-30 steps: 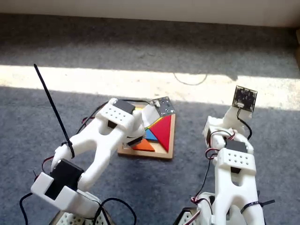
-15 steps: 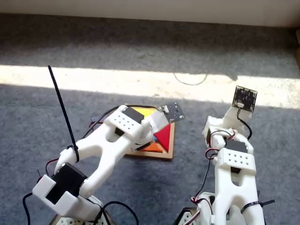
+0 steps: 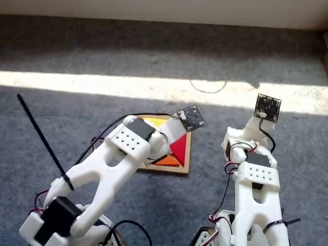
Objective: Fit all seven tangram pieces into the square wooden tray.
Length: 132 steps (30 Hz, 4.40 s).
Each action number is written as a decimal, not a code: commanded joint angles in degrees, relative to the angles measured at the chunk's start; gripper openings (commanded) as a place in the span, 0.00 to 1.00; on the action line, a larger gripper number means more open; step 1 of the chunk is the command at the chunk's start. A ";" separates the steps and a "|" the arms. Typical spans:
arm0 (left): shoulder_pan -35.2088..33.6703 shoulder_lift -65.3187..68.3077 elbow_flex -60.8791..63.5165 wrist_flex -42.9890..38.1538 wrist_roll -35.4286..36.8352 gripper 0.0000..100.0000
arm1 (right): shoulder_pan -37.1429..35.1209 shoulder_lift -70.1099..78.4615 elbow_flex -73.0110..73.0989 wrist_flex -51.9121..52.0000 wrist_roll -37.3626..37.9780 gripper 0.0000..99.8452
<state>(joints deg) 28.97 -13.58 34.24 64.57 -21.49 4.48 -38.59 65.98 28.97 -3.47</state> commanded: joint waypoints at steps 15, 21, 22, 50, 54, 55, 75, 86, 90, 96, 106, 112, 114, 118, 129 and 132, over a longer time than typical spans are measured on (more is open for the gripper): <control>1.27 10.51 3.74 -11.96 1.85 0.05 | 0.31 -2.07 -0.92 -1.27 -0.18 0.00; 4.44 14.55 -1.36 -10.81 4.31 0.05 | 0.31 -2.07 -0.92 -1.27 -0.18 0.00; 5.49 14.64 -1.54 -10.81 4.40 0.05 | 0.31 -2.07 -0.92 -1.27 -0.18 0.00; -35.47 -10.86 -2.77 6.15 2.20 0.28 | 0.31 -2.07 -0.92 -1.27 -0.09 0.00; -37.58 -3.56 -4.53 5.98 -2.29 0.28 | 0.31 -2.07 -0.92 -1.27 -0.09 0.00; -37.85 -1.63 -5.67 6.07 -2.99 0.28 | 0.31 -2.07 -0.84 -1.27 -0.09 0.00; -38.11 32.57 -29.23 6.42 -6.95 0.31 | 0.22 -2.07 -0.84 -1.27 -0.09 0.00; -36.44 36.97 -30.37 6.68 -6.95 0.24 | 0.22 -2.07 -0.84 -1.27 -0.09 0.00; -33.80 37.05 -30.02 9.67 -6.95 0.20 | 0.22 -2.07 -0.84 -1.27 -0.09 0.00; -30.55 36.53 -30.02 14.15 -6.68 0.12 | 0.22 -2.07 -0.84 -1.27 -0.09 0.00; -30.46 27.65 -30.02 19.16 -0.35 0.12 | 0.22 -2.07 -0.84 -1.27 -0.09 0.00; -27.30 19.21 -29.93 22.95 7.74 0.12 | 0.22 -2.07 -0.92 -1.27 -0.09 0.00; -25.98 17.63 -30.02 24.26 10.20 0.12 | 0.22 -2.07 -0.92 -1.27 -0.09 0.00; -23.08 16.57 -30.02 26.55 16.97 0.12 | 0.22 -2.07 -0.92 -1.27 -0.09 0.00; -16.66 16.75 -29.93 26.46 42.02 0.12 | 0.22 -2.07 -0.92 -1.27 -0.09 0.00; -14.02 16.75 -29.76 26.55 52.66 0.12 | 0.22 -2.07 -0.92 -1.27 -0.09 0.00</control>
<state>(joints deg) 11.65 5.85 5.85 90.95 21.41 4.48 -38.59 65.98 28.97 -3.47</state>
